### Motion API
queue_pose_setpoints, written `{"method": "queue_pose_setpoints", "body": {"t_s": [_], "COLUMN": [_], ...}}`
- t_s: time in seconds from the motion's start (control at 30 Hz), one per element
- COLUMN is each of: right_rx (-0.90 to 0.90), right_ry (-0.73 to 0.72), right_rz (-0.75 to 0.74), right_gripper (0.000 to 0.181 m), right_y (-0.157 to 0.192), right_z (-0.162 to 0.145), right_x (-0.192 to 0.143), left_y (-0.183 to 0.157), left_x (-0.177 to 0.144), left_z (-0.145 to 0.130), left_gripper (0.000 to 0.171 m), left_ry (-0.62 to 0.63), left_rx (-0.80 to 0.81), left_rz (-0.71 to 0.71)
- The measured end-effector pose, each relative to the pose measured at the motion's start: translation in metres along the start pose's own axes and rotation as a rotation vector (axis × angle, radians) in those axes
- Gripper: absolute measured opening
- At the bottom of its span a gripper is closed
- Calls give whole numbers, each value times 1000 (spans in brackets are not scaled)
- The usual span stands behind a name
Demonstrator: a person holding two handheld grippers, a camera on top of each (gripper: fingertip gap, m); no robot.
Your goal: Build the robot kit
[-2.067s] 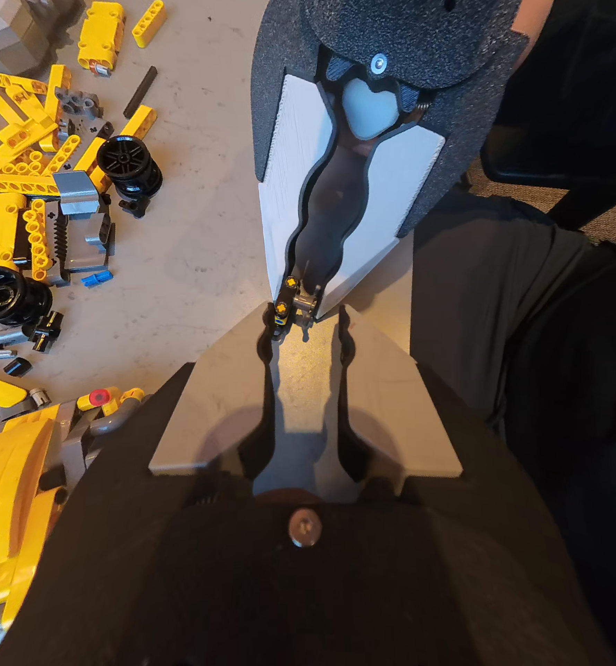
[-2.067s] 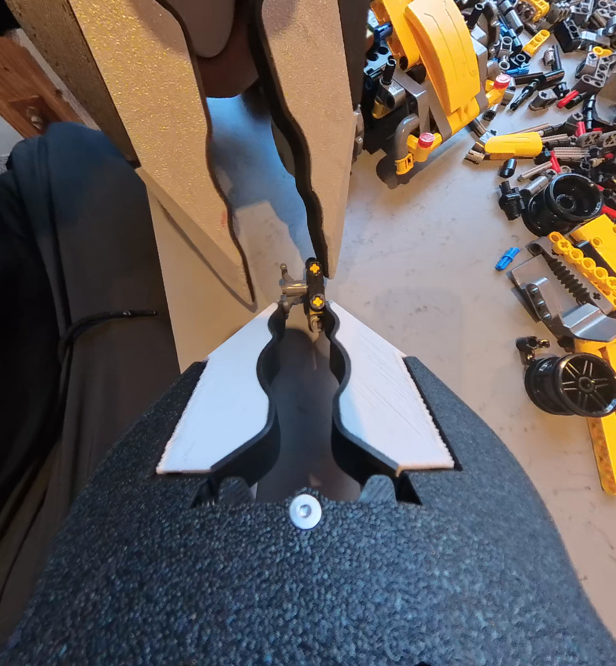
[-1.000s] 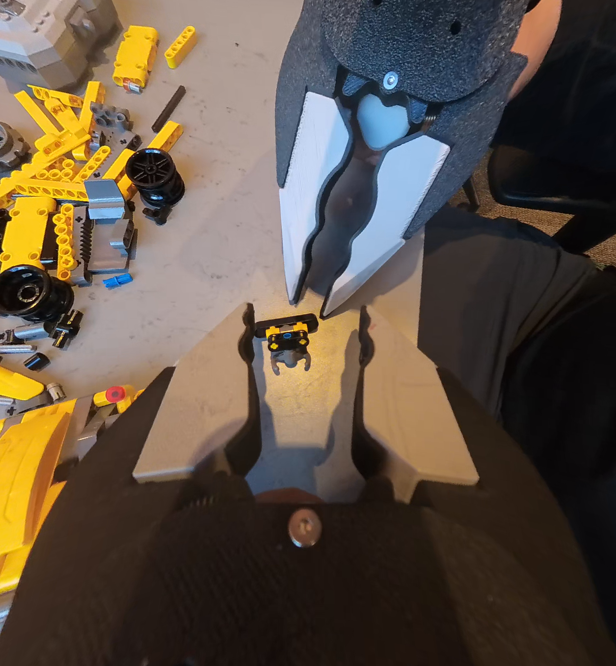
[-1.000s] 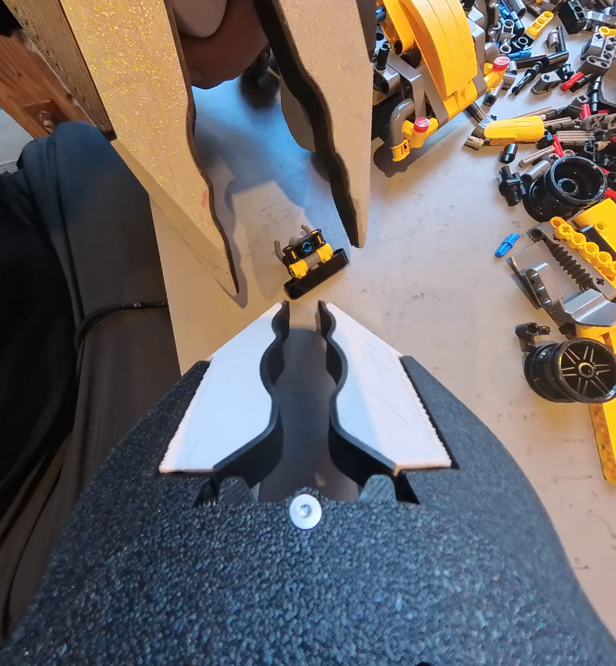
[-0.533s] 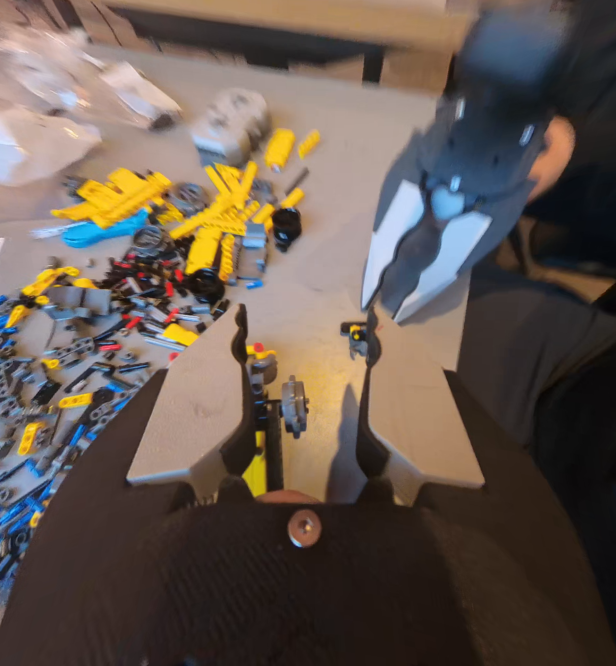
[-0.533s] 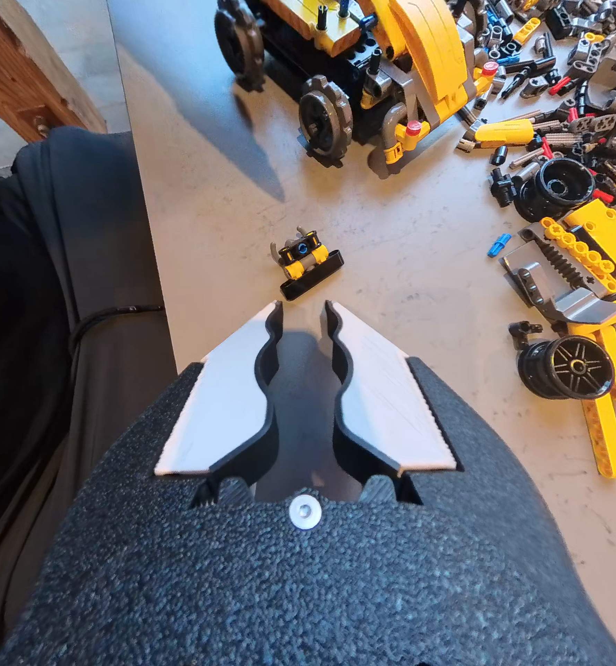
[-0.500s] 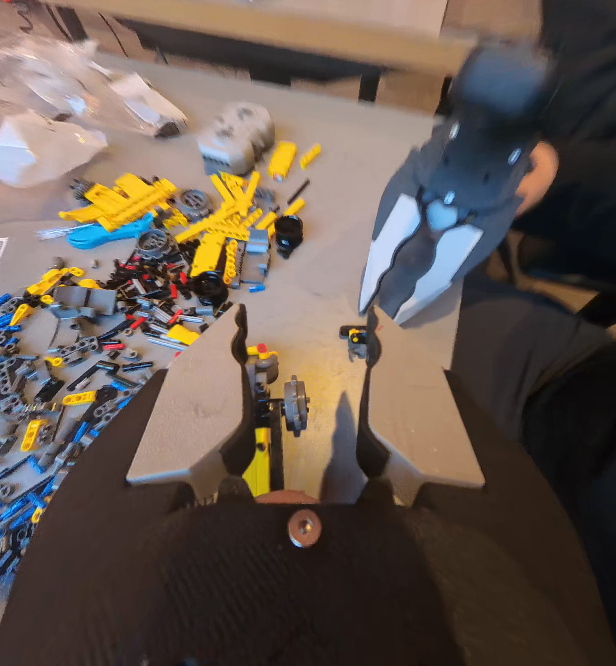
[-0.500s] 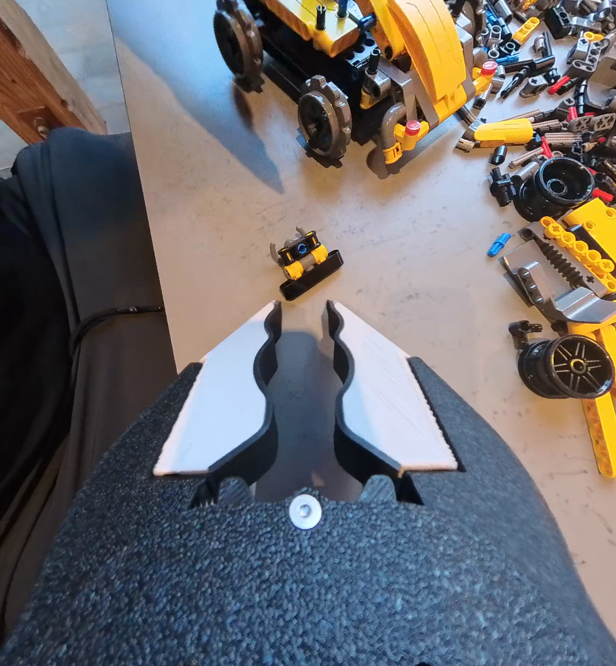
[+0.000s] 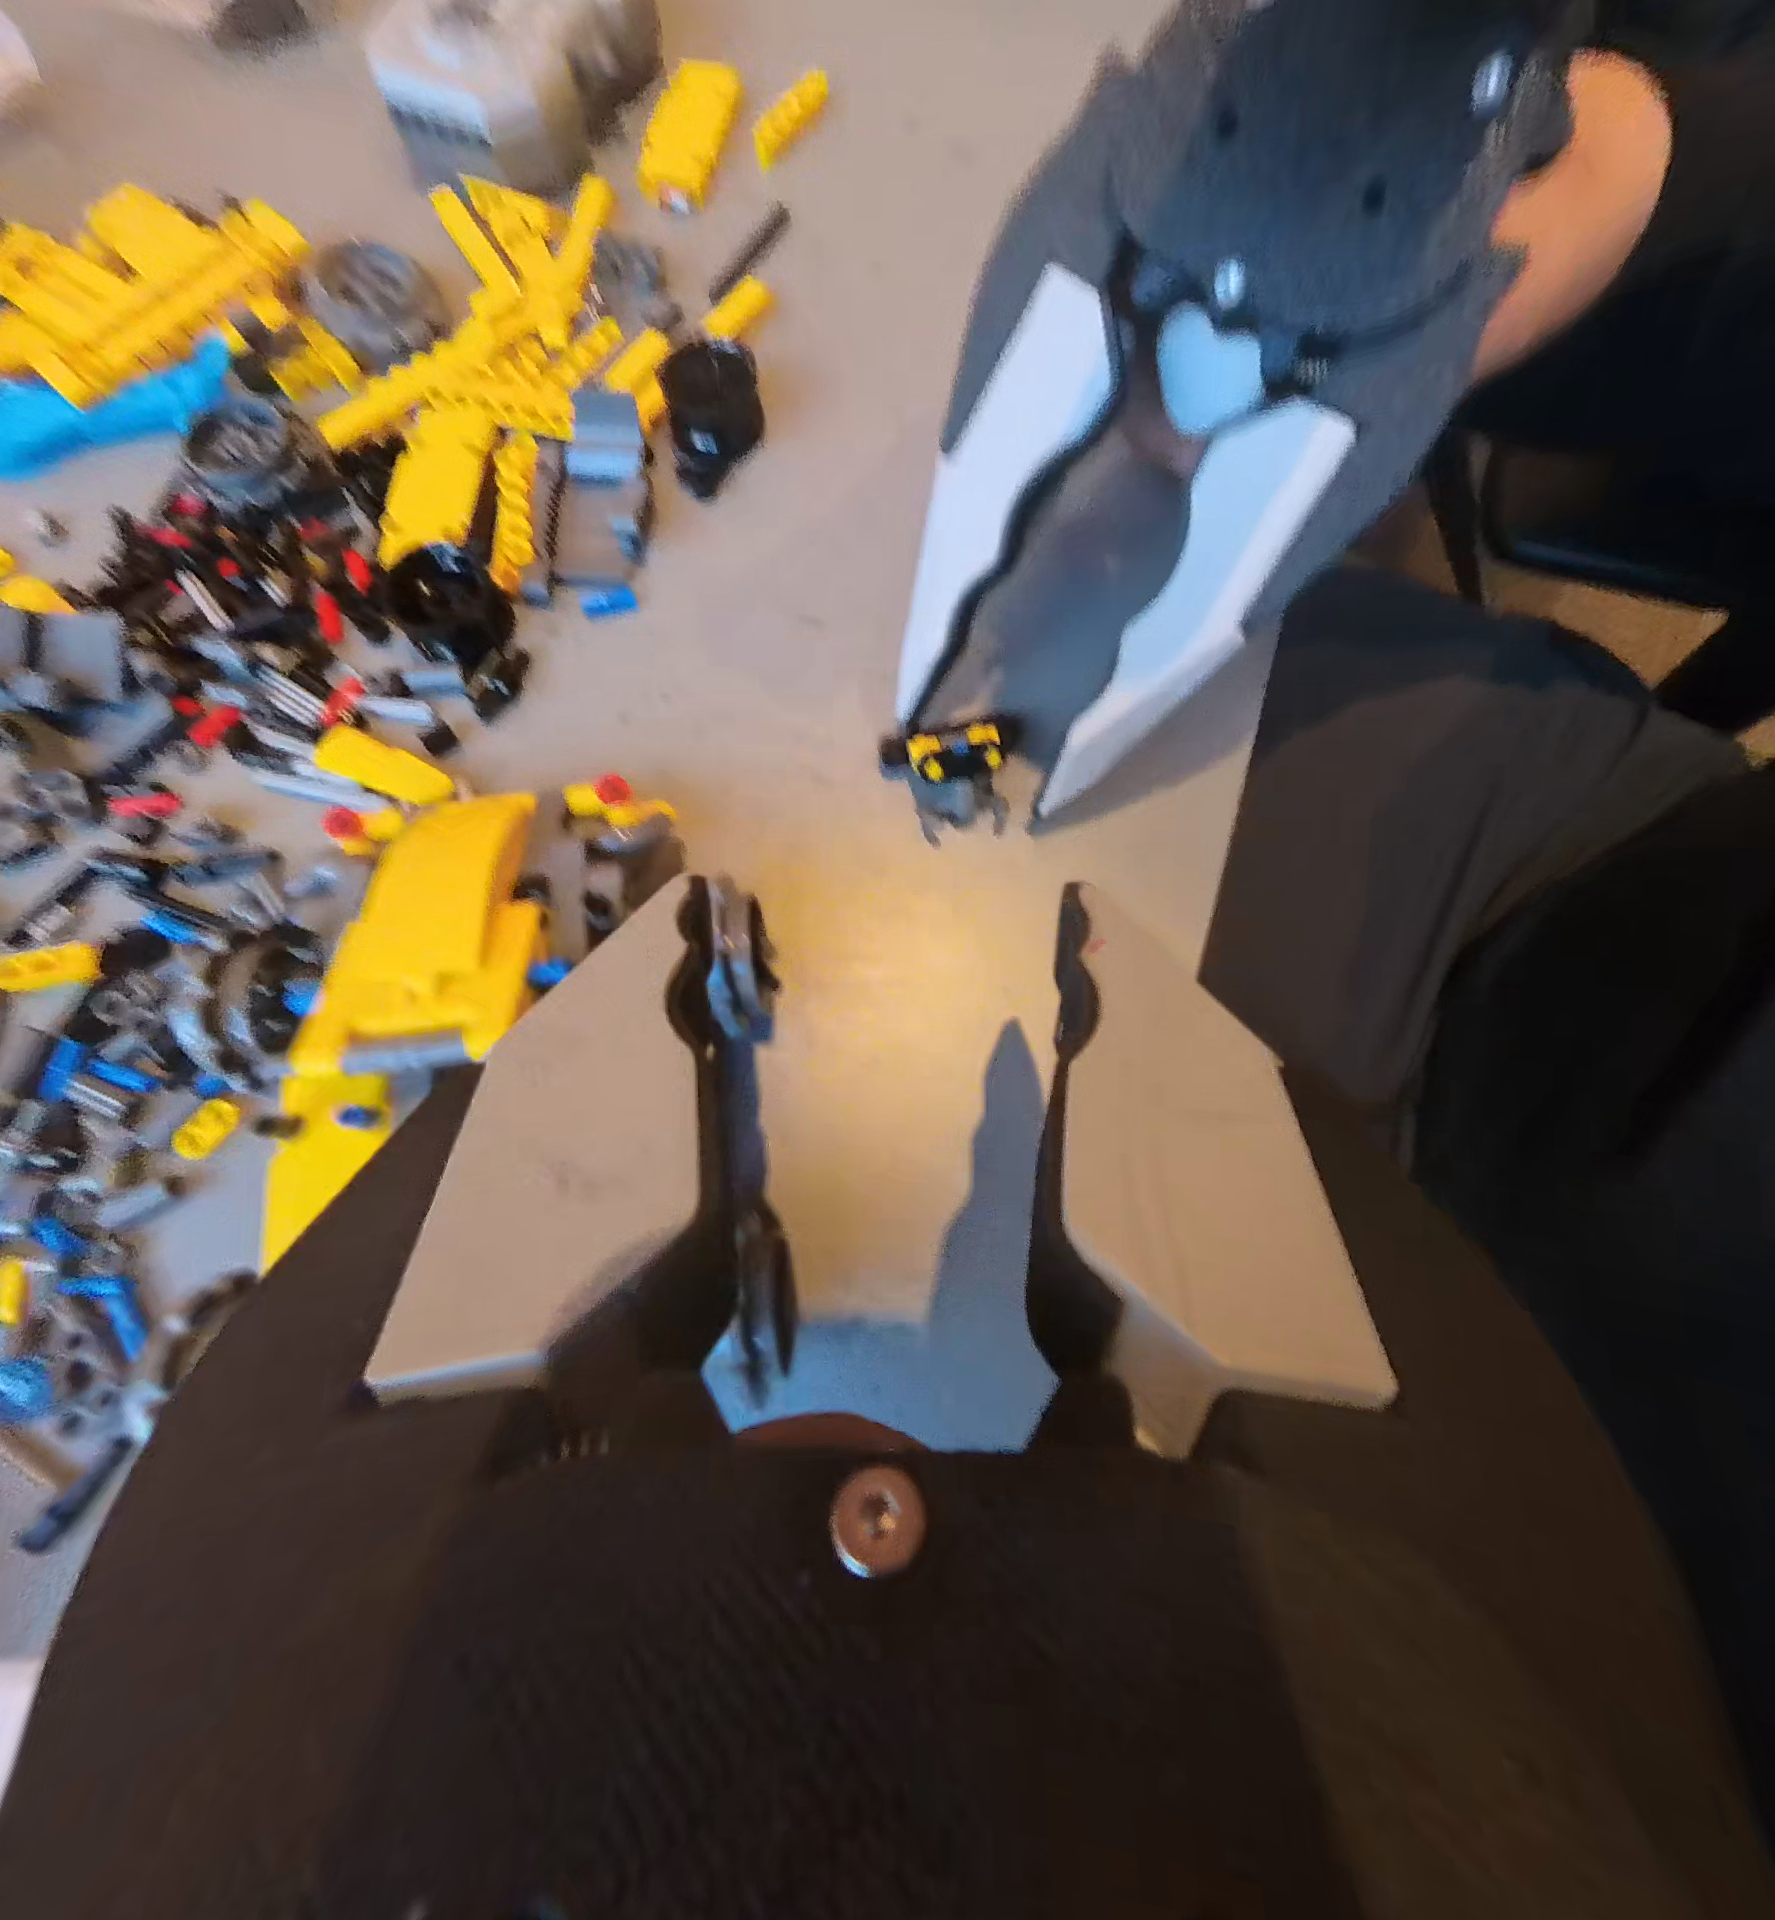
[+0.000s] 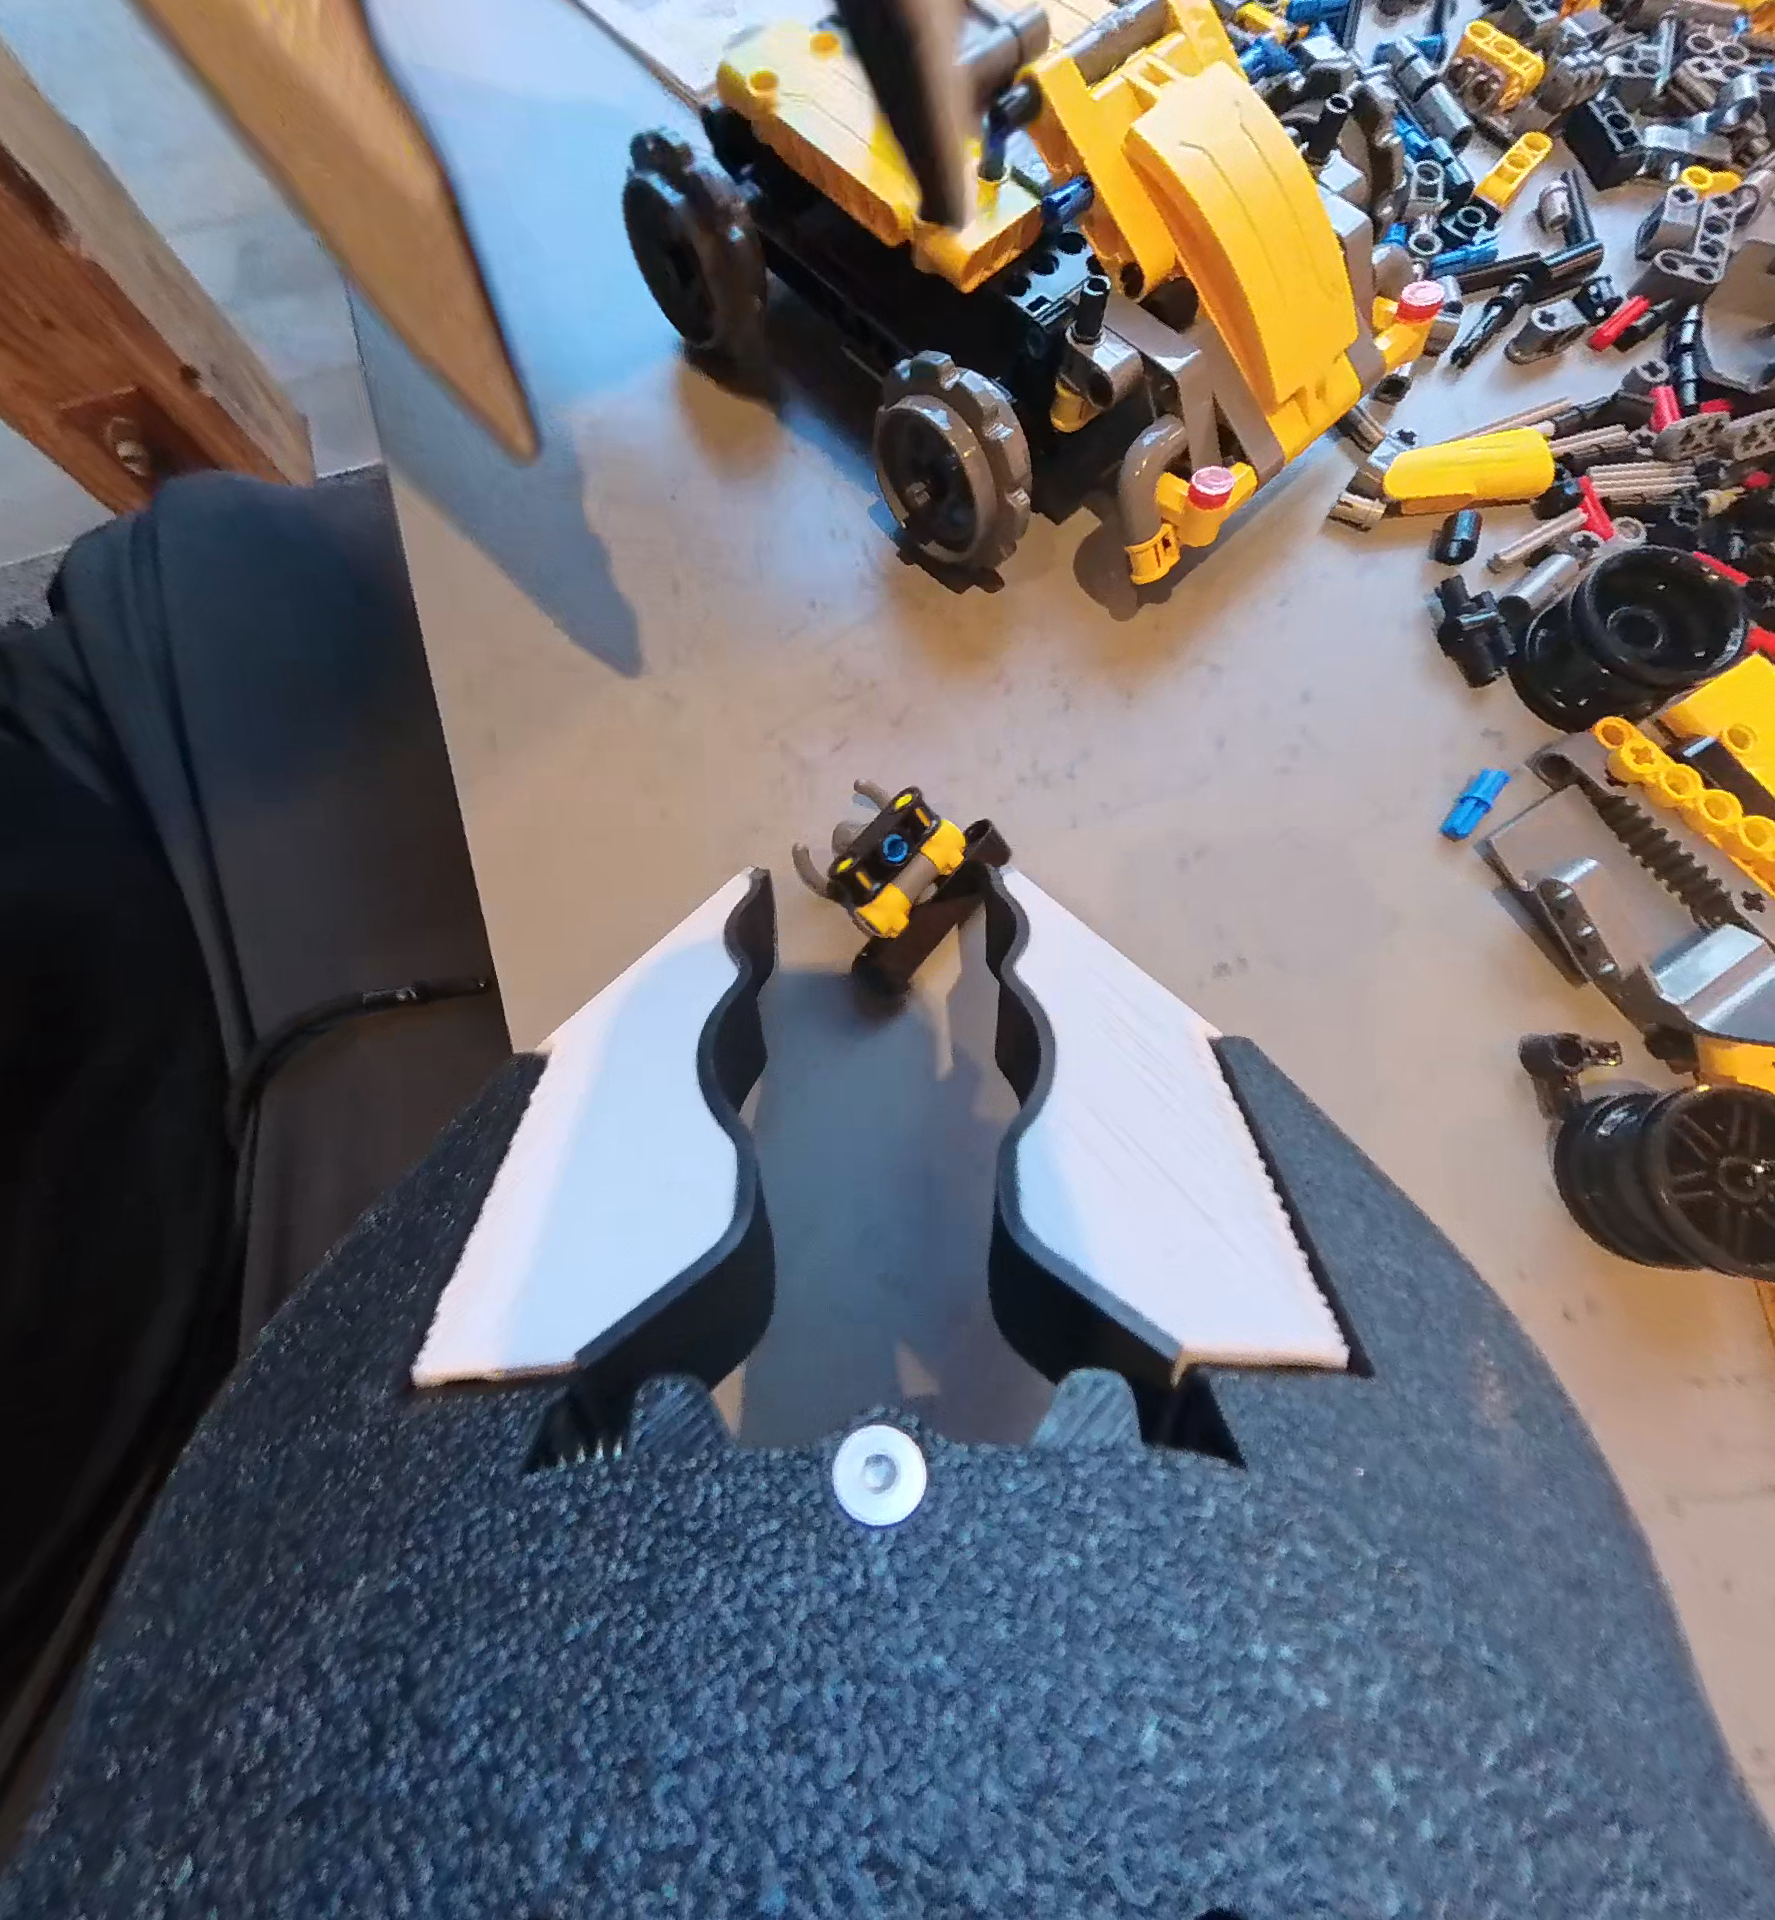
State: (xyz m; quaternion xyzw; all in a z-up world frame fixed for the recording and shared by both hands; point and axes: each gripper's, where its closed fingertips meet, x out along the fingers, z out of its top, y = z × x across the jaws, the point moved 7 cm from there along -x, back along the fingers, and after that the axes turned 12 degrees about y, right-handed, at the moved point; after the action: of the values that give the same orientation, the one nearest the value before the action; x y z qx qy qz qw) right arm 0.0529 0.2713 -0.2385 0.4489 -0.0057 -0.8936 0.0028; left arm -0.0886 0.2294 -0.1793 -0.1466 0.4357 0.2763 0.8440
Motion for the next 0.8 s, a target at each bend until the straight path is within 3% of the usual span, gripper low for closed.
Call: {"method": "queue_pose_setpoints", "body": {"t_s": [0.13, 0.2, 0.37, 0.6, 0.8], "right_rx": [3, -11, -18, 25, 36], "right_ry": [4, 18, 17, -55, -59], "right_rz": [-5, -10, -5, -14, -4], "right_gripper": [35, 24, 18, 7, 7], "right_y": [-3, -4, -6, -16, -19], "right_z": [-2, -4, -5, 6, 11], "right_x": [-1, -1, -1, -2, 2], "left_y": [-27, -42, -62, -55, -43], "left_x": [15, 20, 29, 25, 30], "left_z": [-40, -51, -55, -52, -63], "left_gripper": [59, 57, 55, 56, 55], "left_ry": [0, -20, -75, -139, -97], "left_rx": [-70, -100, -101, -61, -59], "left_rz": [-70, -127, -140, -2, 47]}}
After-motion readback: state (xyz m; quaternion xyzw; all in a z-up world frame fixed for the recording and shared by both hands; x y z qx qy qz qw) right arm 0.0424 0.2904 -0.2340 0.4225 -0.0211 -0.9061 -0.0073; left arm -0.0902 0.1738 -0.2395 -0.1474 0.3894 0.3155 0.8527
